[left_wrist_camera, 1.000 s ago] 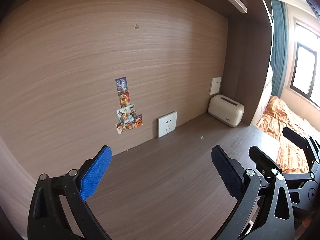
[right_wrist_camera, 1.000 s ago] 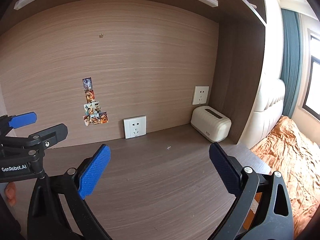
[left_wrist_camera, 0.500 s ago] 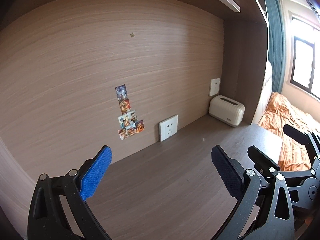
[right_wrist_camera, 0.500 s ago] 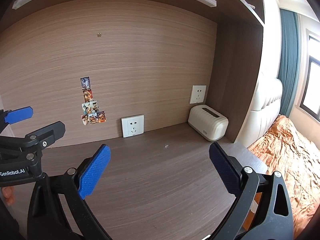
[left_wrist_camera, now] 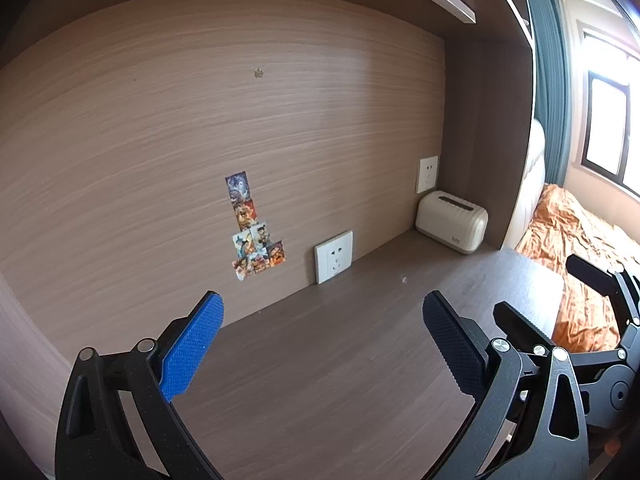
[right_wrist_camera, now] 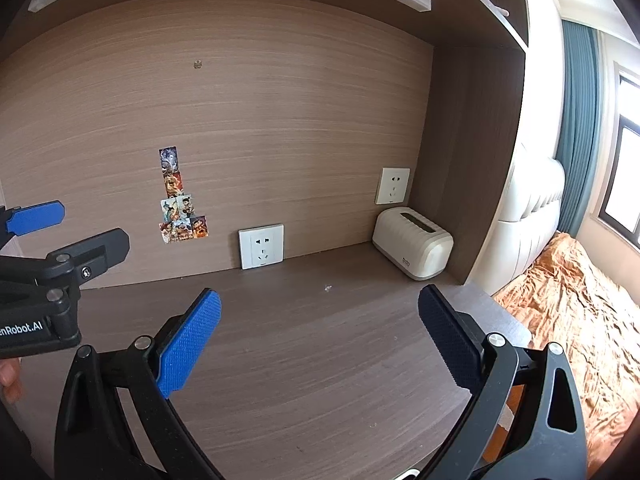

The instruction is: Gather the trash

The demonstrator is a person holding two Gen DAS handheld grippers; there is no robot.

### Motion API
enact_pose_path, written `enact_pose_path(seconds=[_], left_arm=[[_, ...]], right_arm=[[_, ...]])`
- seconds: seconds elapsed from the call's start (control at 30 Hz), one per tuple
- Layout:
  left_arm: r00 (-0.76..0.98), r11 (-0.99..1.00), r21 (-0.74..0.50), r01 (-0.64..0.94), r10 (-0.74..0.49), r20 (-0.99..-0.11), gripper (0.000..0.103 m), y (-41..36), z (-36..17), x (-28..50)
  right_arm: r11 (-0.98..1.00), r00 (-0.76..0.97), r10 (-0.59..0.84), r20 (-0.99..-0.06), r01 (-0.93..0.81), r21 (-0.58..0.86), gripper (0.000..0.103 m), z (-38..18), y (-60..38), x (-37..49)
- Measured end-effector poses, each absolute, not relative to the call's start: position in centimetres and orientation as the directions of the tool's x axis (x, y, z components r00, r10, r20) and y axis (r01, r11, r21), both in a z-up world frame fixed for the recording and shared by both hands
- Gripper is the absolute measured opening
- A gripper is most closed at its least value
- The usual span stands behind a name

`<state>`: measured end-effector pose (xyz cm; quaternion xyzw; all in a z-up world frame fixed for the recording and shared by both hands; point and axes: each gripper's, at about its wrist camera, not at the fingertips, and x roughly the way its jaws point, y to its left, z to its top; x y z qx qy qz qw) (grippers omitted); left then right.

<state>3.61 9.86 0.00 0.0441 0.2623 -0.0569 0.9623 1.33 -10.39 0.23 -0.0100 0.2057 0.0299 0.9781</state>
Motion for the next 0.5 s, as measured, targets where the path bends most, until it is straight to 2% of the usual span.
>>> enact_pose_path(seconds=[0.5], left_arm=[[0.854, 0.988, 0.053, 0.147, -0.099, -0.511, 0.098, 9.01, -0.09, 4.00]], right_arm=[[0.999, 0.917, 0.041, -0.397, -0.045, -0.001, 0.098, 0.26, -11.35, 1.16]])
